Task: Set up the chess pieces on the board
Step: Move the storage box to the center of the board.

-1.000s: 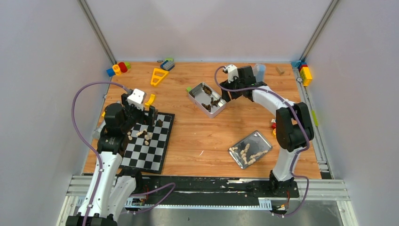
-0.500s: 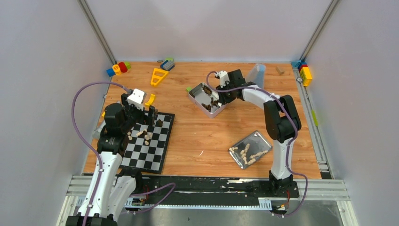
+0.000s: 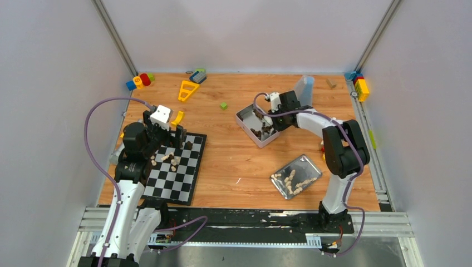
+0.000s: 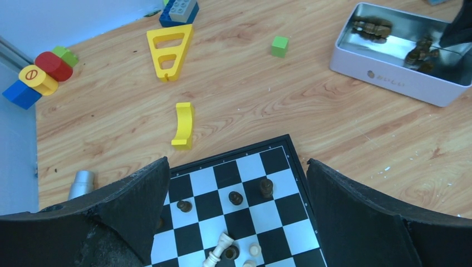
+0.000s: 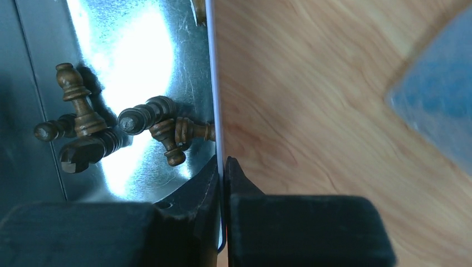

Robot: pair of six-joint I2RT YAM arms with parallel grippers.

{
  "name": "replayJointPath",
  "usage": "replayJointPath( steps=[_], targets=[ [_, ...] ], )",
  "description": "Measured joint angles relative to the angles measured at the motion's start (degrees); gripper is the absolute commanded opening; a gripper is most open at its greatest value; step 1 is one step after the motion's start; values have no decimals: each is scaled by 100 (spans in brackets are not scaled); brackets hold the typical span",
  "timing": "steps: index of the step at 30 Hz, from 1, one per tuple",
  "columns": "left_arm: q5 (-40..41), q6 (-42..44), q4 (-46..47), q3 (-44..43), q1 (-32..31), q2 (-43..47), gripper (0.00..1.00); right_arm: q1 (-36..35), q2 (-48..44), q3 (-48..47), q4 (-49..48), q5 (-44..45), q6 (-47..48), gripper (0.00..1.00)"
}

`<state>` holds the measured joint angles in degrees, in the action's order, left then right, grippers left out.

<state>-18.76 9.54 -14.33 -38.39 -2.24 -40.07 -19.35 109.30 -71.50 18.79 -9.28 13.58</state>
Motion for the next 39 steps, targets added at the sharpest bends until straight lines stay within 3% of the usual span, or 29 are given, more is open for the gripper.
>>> replayJointPath(
  steps=[11, 19, 22, 28, 31, 35, 39],
  targets=[
    [-24, 2, 0, 0, 0, 0, 100, 931, -1285, 1451, 39, 205, -35, 2],
    [-26, 33, -2, 0, 0, 0, 100, 1521, -1794, 1967, 59, 337, -140, 5],
    [-7, 131, -7, 0, 0, -2, 100, 1644, -1845, 2015, 68, 376, -210, 13],
    [627, 428, -238, -7, 0, -122, 100, 1679, -1932, 2015, 72, 304, -376, 51],
    [1145, 627, -531, -24, 0, -310, 100, 1679, -2135, 2004, 74, 114, -415, 64],
    [1766, 855, -1005, -42, 24, -555, 100, 1663, -2409, 1770, 190, -249, -411, 73],
    [2081, 1021, -1569, -153, 348, -723, 100, 1521, -2638, 1362, 201, -566, -400, 73]
  ],
)
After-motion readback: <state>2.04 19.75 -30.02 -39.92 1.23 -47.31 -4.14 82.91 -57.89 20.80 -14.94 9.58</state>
